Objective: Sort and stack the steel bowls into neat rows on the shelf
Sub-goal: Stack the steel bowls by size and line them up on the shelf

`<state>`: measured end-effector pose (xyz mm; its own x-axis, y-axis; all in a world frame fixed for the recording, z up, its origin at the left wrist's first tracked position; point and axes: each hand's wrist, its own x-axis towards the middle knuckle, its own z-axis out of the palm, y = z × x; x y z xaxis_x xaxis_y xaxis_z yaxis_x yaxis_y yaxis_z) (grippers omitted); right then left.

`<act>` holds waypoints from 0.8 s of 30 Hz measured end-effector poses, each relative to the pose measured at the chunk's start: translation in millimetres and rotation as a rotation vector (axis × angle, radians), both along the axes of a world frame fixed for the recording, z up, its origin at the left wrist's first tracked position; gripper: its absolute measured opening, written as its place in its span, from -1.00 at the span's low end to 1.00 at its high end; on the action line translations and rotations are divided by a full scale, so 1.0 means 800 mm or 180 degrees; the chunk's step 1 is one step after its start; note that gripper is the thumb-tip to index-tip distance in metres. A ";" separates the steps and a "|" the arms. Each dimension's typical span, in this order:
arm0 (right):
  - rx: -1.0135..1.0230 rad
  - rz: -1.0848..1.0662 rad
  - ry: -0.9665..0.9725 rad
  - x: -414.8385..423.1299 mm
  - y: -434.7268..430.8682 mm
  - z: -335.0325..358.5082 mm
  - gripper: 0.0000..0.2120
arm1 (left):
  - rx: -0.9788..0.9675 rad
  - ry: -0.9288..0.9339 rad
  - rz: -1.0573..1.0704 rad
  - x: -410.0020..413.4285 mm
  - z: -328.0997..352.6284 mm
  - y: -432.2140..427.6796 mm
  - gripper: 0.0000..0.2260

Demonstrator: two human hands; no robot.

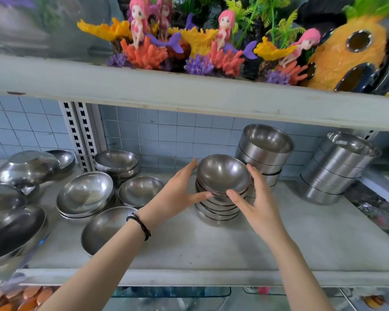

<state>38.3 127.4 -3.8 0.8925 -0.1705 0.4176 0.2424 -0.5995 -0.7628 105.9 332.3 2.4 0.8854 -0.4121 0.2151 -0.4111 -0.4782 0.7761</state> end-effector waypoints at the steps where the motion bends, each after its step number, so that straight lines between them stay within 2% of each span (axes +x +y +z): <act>1: -0.0067 -0.0019 -0.0004 -0.002 -0.002 0.000 -0.21 | 0.0091 -0.0026 0.0027 -0.001 0.000 0.003 -0.13; 4: -0.0339 -0.0038 -0.0016 -0.007 -0.003 0.002 -0.24 | 0.0458 -0.0211 0.0124 -0.008 0.004 0.016 -0.17; 8: -0.1584 -0.0191 -0.0555 -0.014 0.000 0.018 -0.37 | 0.1590 -0.1170 0.0382 -0.021 0.012 0.045 -0.29; 11: -0.2118 0.0041 -0.0790 -0.020 0.022 0.032 -0.41 | 0.2080 -0.1377 0.0447 -0.035 0.015 0.076 -0.33; 16: -0.2451 0.0412 -0.0680 -0.029 0.081 0.032 -0.42 | 0.2354 -0.1564 0.0564 -0.066 0.016 0.137 -0.40; 24: -0.2502 0.0529 -0.0292 -0.063 0.170 0.010 -0.33 | 0.2726 -0.1572 0.0645 -0.131 0.014 0.258 -0.39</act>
<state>-11.8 263.3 4.5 0.8367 0.3353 0.4330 0.4167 -0.9029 -0.1060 0.9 538.8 13.8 0.8476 -0.4515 0.2789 -0.4430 -0.8913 -0.0964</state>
